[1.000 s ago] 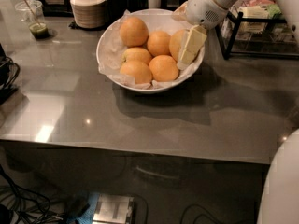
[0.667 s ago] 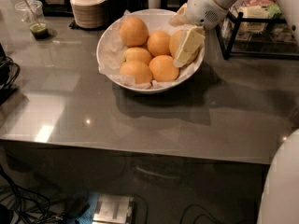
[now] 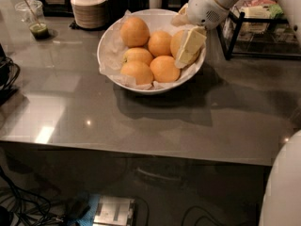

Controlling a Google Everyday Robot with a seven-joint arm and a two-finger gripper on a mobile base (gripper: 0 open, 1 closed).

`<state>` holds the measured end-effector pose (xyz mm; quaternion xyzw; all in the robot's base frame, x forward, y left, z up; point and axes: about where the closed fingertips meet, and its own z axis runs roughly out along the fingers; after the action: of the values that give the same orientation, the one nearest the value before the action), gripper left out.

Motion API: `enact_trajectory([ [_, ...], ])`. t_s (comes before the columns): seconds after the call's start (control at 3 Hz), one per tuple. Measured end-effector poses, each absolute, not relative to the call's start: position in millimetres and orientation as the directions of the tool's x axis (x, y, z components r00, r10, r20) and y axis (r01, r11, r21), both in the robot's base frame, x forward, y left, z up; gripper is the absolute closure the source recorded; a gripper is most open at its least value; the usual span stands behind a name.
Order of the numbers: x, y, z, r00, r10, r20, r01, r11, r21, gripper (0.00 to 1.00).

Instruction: Pick orange from white bowl

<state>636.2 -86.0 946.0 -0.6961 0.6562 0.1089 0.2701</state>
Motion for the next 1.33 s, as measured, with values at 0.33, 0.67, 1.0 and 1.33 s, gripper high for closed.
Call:
enact_trajectory([
  [0.33,636.9,-87.9,944.3,0.106,-0.856,-0.505,-0.971,0.02,-0.239,0.12],
  [0.67,638.3,-96.0,937.6,0.086,-0.856,-0.51,-0.97,0.046,-0.24,0.15],
  [1.0,641.9,-105.5,930.7,0.07,-0.852,-0.519,-0.968,0.068,-0.242,0.22],
  [1.33,648.5,-113.5,922.4,0.057,-0.845,-0.532,-0.966,0.088,-0.245,0.29],
])
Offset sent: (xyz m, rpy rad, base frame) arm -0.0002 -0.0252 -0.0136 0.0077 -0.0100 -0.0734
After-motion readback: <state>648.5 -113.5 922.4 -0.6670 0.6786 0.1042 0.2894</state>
